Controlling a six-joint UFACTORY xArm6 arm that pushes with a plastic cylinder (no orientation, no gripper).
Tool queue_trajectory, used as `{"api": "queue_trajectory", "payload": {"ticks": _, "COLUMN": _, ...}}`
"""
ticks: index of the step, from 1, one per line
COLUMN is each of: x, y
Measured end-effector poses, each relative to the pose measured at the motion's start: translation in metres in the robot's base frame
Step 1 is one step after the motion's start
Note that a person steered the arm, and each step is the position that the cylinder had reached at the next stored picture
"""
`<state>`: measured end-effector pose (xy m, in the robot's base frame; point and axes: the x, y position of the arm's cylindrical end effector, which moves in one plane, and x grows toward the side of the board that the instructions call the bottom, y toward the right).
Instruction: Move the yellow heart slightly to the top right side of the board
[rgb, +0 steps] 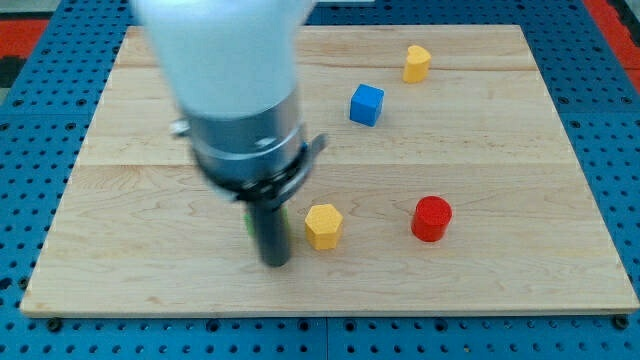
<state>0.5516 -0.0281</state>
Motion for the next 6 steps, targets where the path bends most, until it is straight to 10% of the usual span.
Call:
{"api": "queue_trajectory", "payload": {"ticks": 5, "x": -0.026, "y": -0.186}}
{"api": "queue_trajectory", "payload": {"ticks": 6, "x": -0.103, "y": -0.192}}
